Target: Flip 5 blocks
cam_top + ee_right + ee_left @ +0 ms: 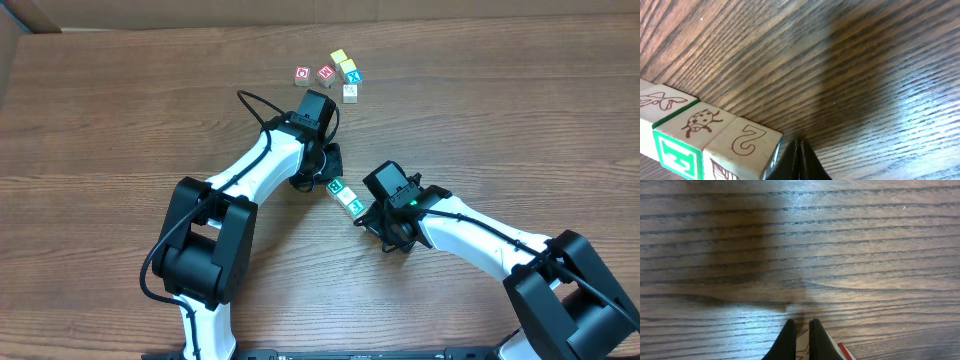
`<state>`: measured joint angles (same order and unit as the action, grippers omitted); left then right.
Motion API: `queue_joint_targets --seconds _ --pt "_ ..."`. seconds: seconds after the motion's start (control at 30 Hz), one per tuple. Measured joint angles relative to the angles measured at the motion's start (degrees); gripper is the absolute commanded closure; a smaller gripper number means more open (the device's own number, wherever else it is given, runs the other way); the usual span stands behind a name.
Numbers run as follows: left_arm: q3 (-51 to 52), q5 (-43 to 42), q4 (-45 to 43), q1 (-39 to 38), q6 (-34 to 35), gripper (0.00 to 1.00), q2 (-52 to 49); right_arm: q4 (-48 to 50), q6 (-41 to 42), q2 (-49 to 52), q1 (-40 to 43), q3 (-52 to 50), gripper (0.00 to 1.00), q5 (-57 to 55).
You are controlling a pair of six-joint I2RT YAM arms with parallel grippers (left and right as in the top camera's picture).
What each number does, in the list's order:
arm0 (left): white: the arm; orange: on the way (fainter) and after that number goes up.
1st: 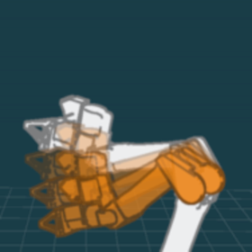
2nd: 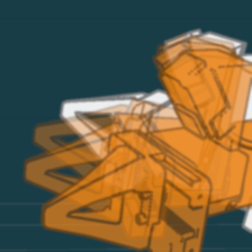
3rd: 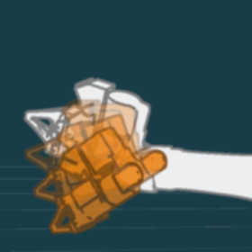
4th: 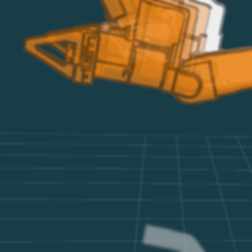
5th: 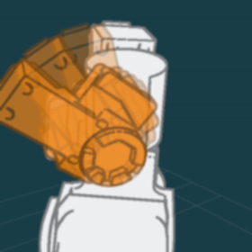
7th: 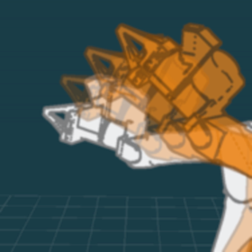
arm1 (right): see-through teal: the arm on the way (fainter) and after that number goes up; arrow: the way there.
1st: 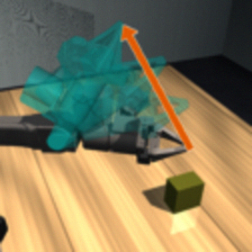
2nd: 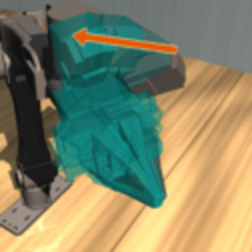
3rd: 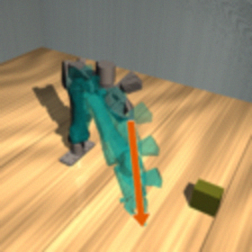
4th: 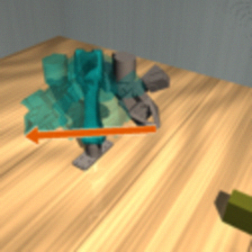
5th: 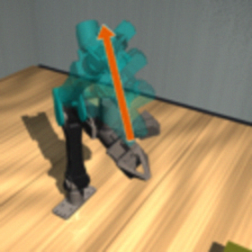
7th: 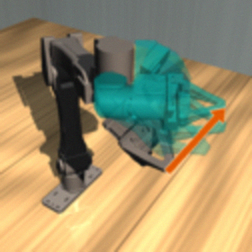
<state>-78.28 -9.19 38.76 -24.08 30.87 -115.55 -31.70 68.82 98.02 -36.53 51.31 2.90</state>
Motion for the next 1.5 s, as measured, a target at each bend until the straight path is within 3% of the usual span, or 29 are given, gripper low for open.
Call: queue_joint_targets --seconds 0.97,1.5 --pt "0.00 0.26 -1.25 0.02 -2.60 0.96 0.00 2.43 0.37 0.00 -0.37 0.00 0.96 4.74" --pt "0.00 -0.07 -1.77 0.00 -2.60 0.96 0.00 3.58 10.08 0.00 -3.39 0.00 0.96 7.76"
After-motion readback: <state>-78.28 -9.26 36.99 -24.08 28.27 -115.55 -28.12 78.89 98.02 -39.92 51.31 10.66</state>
